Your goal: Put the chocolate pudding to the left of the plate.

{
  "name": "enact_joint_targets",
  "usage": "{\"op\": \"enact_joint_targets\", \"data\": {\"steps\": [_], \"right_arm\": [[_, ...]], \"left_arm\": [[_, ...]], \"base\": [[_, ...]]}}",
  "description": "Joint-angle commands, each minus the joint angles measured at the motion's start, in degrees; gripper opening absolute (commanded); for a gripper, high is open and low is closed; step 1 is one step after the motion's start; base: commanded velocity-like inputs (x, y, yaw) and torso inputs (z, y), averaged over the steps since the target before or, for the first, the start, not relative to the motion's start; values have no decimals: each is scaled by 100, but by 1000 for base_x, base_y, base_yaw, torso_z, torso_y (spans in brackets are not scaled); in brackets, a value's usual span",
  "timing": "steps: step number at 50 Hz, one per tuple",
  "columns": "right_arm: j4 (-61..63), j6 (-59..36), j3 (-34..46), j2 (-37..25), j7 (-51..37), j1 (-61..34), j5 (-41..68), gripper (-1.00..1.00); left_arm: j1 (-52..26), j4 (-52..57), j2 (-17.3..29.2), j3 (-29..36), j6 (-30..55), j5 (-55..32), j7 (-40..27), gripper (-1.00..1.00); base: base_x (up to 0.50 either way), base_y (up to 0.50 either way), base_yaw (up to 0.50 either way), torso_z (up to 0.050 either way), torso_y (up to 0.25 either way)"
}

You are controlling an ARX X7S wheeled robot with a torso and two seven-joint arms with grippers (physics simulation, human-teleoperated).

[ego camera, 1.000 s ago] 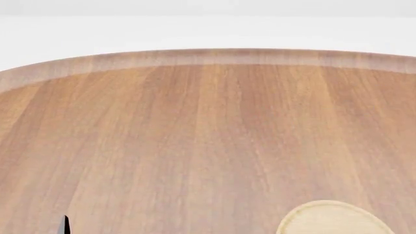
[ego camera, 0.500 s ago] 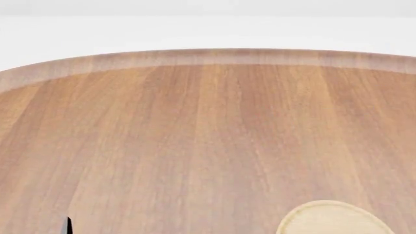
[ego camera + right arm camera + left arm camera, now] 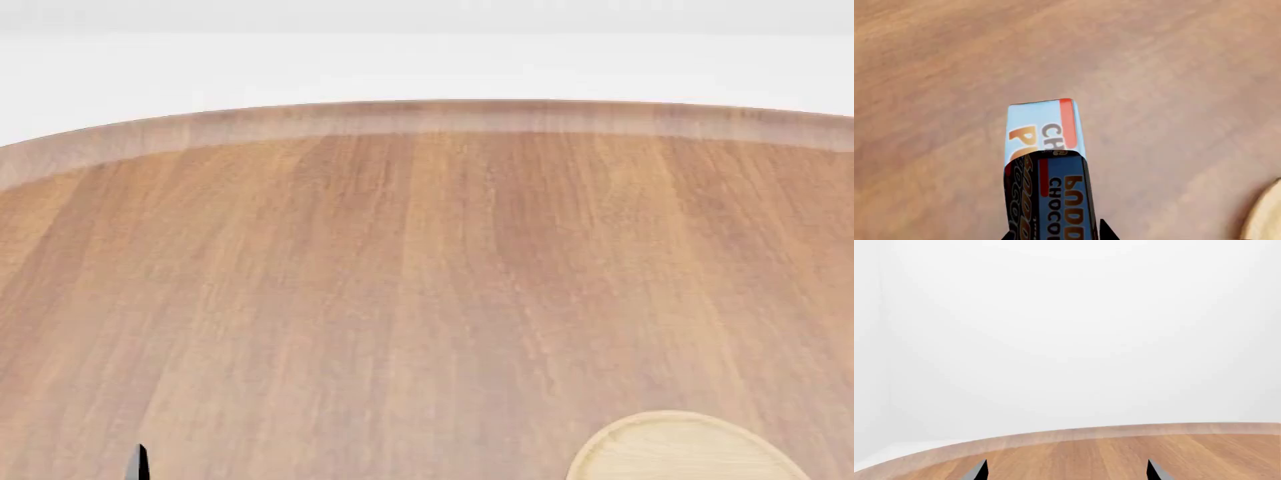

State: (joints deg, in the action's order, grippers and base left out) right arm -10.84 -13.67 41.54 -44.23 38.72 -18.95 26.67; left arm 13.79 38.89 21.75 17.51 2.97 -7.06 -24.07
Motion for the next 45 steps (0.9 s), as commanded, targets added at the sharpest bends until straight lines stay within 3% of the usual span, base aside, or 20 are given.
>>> {"op": "enact_joint_targets", "data": {"steps": [1,45], "right_arm": [[707,-300,-78,-237,-109,-223,-3,-100],[731,-508,-456,-162,-190,-922,218,-100]], "left_arm": [[-14,-3,13,33,16,6,-17,100],[-40,-73,68,130,-36,7,-62,100]], "base": [[0,0,0,0,0],[0,0,0,0,0]]}}
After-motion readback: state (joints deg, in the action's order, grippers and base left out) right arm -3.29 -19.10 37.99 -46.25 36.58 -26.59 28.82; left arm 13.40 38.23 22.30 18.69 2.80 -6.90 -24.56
